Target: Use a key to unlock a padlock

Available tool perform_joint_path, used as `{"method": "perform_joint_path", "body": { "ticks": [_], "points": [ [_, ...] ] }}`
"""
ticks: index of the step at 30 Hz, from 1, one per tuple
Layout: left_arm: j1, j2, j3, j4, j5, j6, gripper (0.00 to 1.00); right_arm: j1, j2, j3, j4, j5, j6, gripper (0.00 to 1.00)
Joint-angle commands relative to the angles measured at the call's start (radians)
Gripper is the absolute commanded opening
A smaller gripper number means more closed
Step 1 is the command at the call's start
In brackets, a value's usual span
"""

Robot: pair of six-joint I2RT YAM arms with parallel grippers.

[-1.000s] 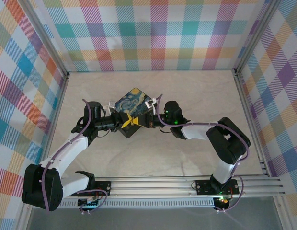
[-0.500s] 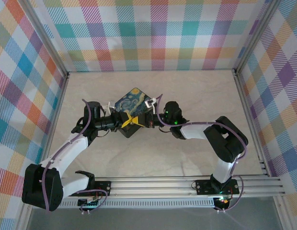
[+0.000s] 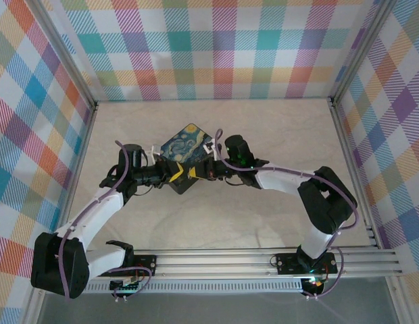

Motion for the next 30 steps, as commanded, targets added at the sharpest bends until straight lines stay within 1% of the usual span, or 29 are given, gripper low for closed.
{"method": "perform_joint_path", "body": {
  "ticks": [1, 3, 7, 9, 12, 17, 18, 19, 21, 23, 25, 30],
  "points": [
    [0.022, -0.035, 0.035, -0.115, -0.058, 0.072, 0.16, 0.001, -0.029, 0.08, -0.262, 0.045, -0.187, 0.0],
    [0.031, -0.042, 0.044, -0.157, -0.093, 0.082, 0.17, 0.0, -0.009, 0.132, -0.3, 0.055, -0.217, 0.0],
    [0.076, -0.061, 0.057, -0.272, -0.168, 0.117, 0.19, 0.013, 0.083, 0.295, -0.496, 0.14, -0.321, 0.0],
    [0.098, -0.072, 0.053, -0.291, -0.177, 0.121, 0.19, 0.023, 0.129, 0.358, -0.558, 0.169, -0.351, 0.0],
    [0.103, -0.085, 0.052, -0.32, -0.206, 0.136, 0.2, 0.035, 0.182, 0.415, -0.59, 0.213, -0.369, 0.01],
    [0.105, -0.08, 0.057, -0.334, -0.211, 0.148, 0.2, 0.039, 0.266, 0.514, -0.659, 0.277, -0.403, 0.01],
    [0.105, -0.081, 0.061, -0.341, -0.214, 0.154, 0.21, 0.041, 0.283, 0.535, -0.68, 0.285, -0.413, 0.02],
    [0.104, -0.082, 0.066, -0.352, -0.215, 0.164, 0.22, 0.041, 0.296, 0.555, -0.704, 0.296, -0.422, 0.06],
    [0.105, -0.084, 0.076, -0.381, -0.217, 0.187, 0.24, 0.042, 0.299, 0.557, -0.716, 0.291, -0.435, 0.18],
    [0.105, -0.096, 0.081, -0.398, -0.222, 0.2, 0.25, 0.042, 0.281, 0.534, -0.698, 0.283, -0.431, 0.27],
    [0.107, -0.108, 0.078, -0.408, -0.235, 0.206, 0.26, 0.042, 0.26, 0.52, -0.696, 0.284, -0.429, 0.29],
    [0.106, -0.095, 0.069, -0.397, -0.222, 0.209, 0.27, 0.042, 0.219, 0.5, -0.698, 0.302, -0.418, 0.3]
  ]
}}
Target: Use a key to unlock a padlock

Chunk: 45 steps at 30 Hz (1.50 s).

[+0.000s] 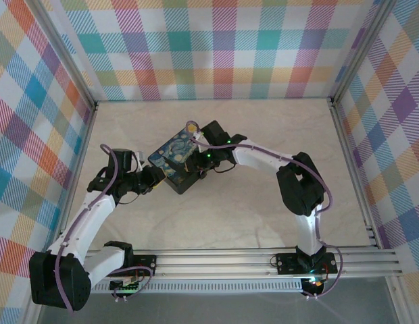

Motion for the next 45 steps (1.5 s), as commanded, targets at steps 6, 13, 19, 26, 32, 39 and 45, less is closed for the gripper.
{"method": "perform_joint_path", "body": {
  "ticks": [6, 13, 19, 26, 32, 39, 45],
  "points": [
    [0.014, -0.01, 0.015, -0.024, 0.003, 0.029, 0.27, 0.009, -0.082, -0.041, -0.034, 0.044, 0.023, 0.28],
    [0.014, -0.012, 0.009, -0.025, 0.003, 0.031, 0.27, 0.032, -0.048, -0.004, -0.1, 0.18, 0.178, 0.38],
    [0.014, -0.01, 0.013, -0.023, 0.007, 0.03, 0.27, 0.045, -0.058, -0.061, -0.013, 0.232, 0.398, 0.44],
    [0.014, -0.017, 0.008, -0.023, 0.024, 0.036, 0.27, 0.087, -0.064, -0.067, -0.034, 0.301, 0.549, 0.47],
    [0.013, -0.011, -0.003, -0.01, 0.042, 0.038, 0.28, 0.095, -0.058, -0.12, 0.057, 0.311, 0.666, 0.46],
    [0.014, -0.043, 0.001, -0.038, 0.043, 0.048, 0.28, 0.097, -0.072, -0.133, 0.116, 0.331, 0.717, 0.44],
    [0.014, -0.05, -0.011, -0.025, 0.052, 0.036, 0.28, 0.1, -0.105, -0.161, 0.136, 0.376, 0.775, 0.45]
  ]
}}
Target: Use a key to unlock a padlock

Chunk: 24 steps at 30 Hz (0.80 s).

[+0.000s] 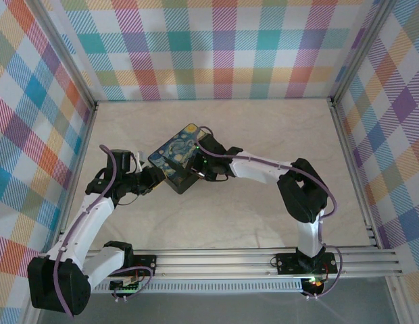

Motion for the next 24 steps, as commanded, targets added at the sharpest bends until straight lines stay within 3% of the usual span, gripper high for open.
{"method": "perform_joint_path", "body": {
  "ticks": [1, 10, 24],
  "points": [
    [0.013, -0.014, -0.013, -0.004, 0.028, 0.008, 0.28, 0.004, -0.039, -0.015, 0.022, 0.041, 0.076, 0.46],
    [0.013, -0.021, -0.006, -0.017, 0.036, 0.007, 0.28, 0.005, -0.026, -0.02, 0.069, 0.121, 0.209, 0.49],
    [0.014, -0.033, -0.003, -0.029, 0.033, 0.007, 0.28, 0.003, 0.01, 0.007, 0.101, 0.125, 0.227, 0.49]
  ]
}}
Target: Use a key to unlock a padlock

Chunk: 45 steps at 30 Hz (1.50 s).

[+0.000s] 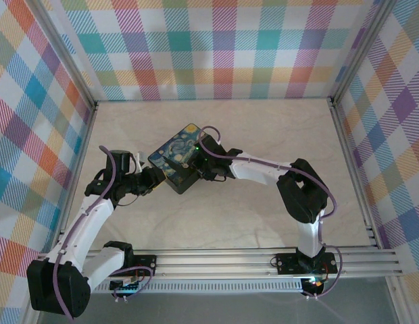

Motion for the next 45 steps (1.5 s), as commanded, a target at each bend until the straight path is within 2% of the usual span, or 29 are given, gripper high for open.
{"method": "perform_joint_path", "body": {
  "ticks": [1, 16, 28, 39, 42, 45],
  "points": [
    [0.013, -0.016, 0.002, -0.026, 0.013, 0.007, 0.28, 0.0, 0.009, 0.02, 0.047, 0.013, 0.012, 0.49],
    [0.012, -0.015, -0.005, -0.019, 0.016, 0.002, 0.28, 0.006, 0.031, 0.062, 0.052, 0.009, -0.008, 0.53],
    [0.011, -0.02, 0.008, -0.047, 0.002, 0.021, 0.28, -0.001, 0.1, 0.153, -0.14, 0.031, -0.105, 0.52],
    [0.006, -0.018, 0.036, -0.069, -0.016, 0.029, 0.28, -0.013, -0.005, 0.052, -0.157, 0.052, -0.213, 0.4],
    [0.002, -0.008, 0.049, -0.074, -0.022, 0.032, 0.28, -0.018, -0.028, 0.038, -0.155, 0.045, -0.244, 0.41],
    [-0.014, 0.008, 0.07, -0.069, -0.054, 0.033, 0.28, -0.017, -0.043, 0.052, -0.158, 0.04, -0.283, 0.45]
  ]
}}
